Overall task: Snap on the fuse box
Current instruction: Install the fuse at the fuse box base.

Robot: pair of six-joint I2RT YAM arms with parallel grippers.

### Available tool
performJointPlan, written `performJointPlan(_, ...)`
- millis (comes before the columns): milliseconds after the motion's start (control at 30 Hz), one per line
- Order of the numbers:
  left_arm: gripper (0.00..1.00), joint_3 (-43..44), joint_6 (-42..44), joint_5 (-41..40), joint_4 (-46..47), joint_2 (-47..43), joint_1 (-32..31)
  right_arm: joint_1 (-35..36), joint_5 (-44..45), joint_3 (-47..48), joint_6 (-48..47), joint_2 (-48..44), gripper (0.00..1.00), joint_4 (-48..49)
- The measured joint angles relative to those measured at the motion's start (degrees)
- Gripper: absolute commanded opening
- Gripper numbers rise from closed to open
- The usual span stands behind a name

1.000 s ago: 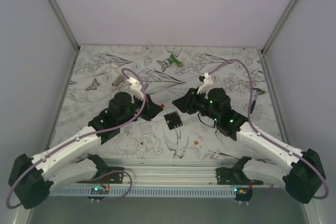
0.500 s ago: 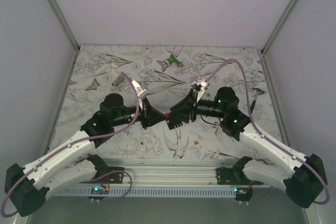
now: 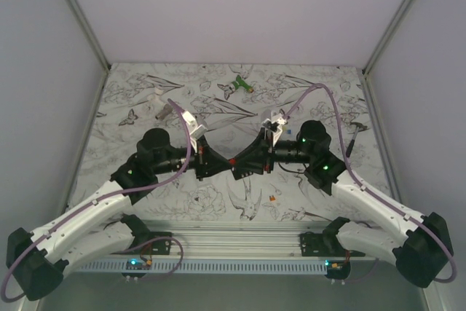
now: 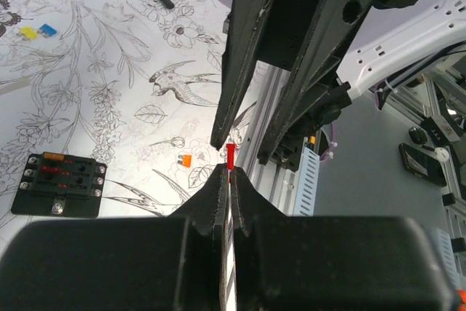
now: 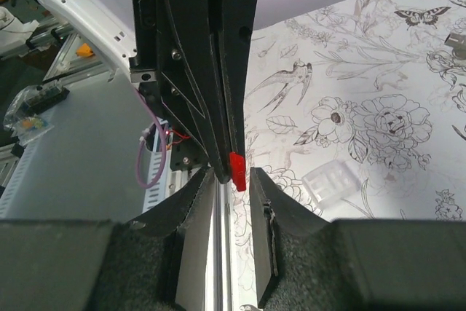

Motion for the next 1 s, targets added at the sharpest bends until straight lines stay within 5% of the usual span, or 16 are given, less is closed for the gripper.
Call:
performJointPlan(200,0.00,0.3,0.1,1.6,0.0,0.0,0.0,0.0,-1.3,0.0,0.1,0.9,0.24,1.2)
performJointPlan(433,0.00,0.7,0.4,2.4,0.0,0.1,-0.1,0.0,-2.7,0.0,0.2,1.4,0.00,2.4)
performJointPlan(567,0.00,0.8,0.4,2.4,0.0,0.1,-0.1,-0.1,-3.1,0.0,0.2,1.4,0.00,2.5)
performJointPlan(733,0.35,0.6,0.7,0.0,-0.2,-0.1,-0.1,-0.1,-2.0,0.1,0.0,1.4,0.00,1.9)
performJointPlan(1000,0.68,-5.9,-0.3,-15.3,-1.1,-4.4,1.7,0.4,9.1,4.9,-1.4,4.0,0.00,-9.1)
